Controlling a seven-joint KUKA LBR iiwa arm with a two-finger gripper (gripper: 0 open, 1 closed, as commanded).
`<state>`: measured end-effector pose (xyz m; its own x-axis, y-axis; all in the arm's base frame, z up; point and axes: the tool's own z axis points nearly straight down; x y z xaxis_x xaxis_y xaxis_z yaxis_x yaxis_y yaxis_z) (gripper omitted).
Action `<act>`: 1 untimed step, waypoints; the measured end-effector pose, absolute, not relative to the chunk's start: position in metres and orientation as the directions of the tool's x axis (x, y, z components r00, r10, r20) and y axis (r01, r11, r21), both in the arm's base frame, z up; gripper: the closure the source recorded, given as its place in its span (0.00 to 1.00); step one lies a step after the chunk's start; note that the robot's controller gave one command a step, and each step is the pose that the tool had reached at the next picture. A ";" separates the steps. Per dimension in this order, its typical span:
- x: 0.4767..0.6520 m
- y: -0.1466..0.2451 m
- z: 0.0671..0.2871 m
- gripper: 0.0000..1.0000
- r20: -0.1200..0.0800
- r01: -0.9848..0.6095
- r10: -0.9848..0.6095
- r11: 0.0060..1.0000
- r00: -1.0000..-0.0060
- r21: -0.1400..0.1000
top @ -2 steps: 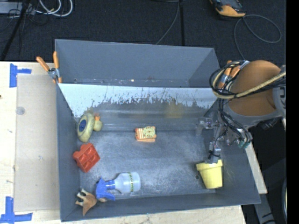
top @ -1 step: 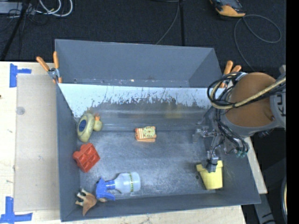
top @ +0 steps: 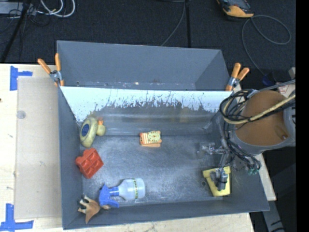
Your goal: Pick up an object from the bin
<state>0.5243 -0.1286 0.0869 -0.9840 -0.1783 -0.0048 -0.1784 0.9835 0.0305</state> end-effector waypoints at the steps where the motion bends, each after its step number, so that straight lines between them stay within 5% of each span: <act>1: 0.518 -0.135 0.082 0.00 0.011 -0.176 -0.176 0.984 -0.984 0.018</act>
Offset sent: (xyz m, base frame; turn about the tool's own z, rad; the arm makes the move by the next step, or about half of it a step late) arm -0.0371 -0.0299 -0.0169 -0.2673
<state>0.5185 -0.1348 0.0818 -0.9843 -0.1760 0.0106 -0.1758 0.9843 0.0175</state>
